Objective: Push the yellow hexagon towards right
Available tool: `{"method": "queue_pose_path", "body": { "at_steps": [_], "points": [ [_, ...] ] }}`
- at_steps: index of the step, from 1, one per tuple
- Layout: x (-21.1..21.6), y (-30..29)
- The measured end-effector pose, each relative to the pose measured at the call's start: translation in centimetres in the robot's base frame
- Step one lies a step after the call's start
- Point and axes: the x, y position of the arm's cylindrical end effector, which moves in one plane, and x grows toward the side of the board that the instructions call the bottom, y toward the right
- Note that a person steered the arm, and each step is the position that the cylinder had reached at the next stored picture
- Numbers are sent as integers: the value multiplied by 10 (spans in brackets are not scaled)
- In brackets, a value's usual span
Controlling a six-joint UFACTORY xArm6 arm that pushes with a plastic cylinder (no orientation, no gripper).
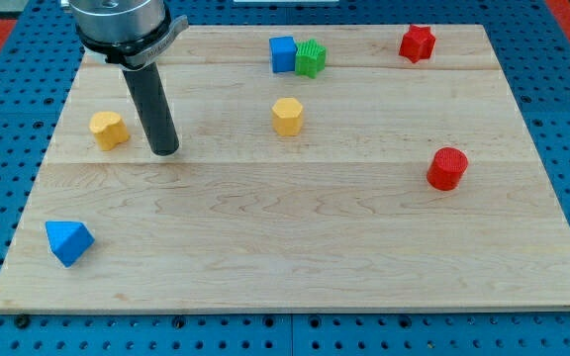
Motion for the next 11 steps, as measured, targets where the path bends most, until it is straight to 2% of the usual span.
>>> {"method": "queue_pose_path", "body": {
  "at_steps": [6,7,11],
  "points": [
    [9,15],
    [6,46],
    [-37,92]
  ]
}}
